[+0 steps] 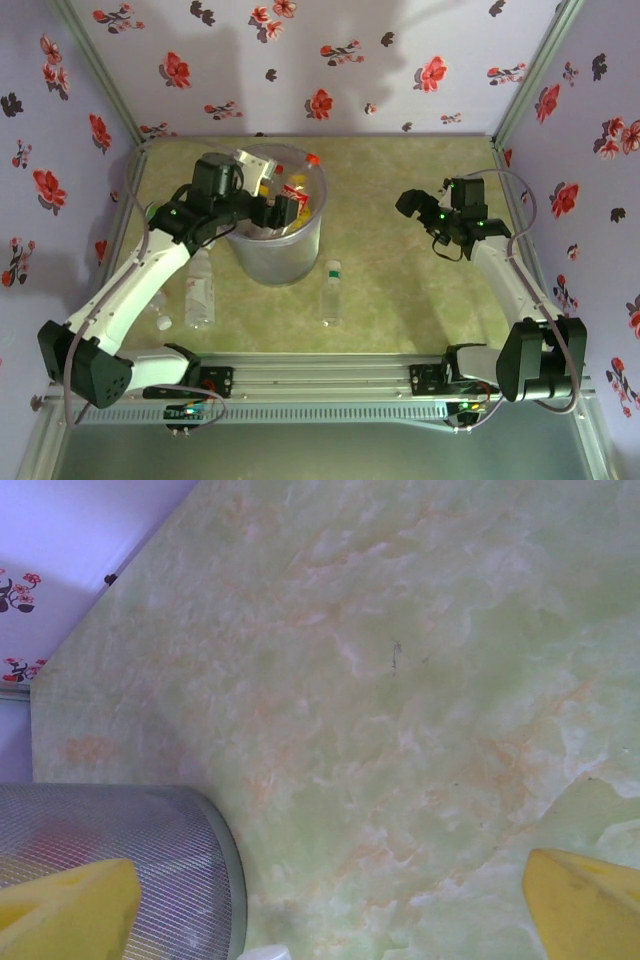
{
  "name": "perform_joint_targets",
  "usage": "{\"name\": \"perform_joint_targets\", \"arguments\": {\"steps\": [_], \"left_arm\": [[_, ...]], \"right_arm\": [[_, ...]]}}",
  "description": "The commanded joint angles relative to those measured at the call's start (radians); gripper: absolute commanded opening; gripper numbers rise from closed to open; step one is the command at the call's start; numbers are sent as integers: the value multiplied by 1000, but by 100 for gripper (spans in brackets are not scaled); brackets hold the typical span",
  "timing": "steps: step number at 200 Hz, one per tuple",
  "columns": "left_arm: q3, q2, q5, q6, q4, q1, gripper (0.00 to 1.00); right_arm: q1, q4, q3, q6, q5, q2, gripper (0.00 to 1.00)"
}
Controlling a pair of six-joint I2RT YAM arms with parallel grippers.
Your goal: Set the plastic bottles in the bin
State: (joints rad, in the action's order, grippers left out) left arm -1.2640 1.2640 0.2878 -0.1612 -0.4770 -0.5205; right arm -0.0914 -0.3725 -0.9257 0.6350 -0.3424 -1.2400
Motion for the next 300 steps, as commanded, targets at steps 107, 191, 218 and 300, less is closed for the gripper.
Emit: {"name": "perform_joint_targets", "arguments": {"steps": [107, 191, 218, 300], "left_arm": [[-72, 167, -8, -28, 123, -12, 57], [120, -7, -128, -116, 81, -9, 31], [192, -45, -142, -201, 134, -9, 30], [243, 37, -186, -277, 235, -6, 41]], "right_arm": [[-2, -15, -12, -6, 6, 34, 99], [-4, -3, -14, -7, 7, 15, 99], [-13, -23, -24, -12, 31, 14, 99], [-212, -242, -74, -11, 230, 68, 99]]}}
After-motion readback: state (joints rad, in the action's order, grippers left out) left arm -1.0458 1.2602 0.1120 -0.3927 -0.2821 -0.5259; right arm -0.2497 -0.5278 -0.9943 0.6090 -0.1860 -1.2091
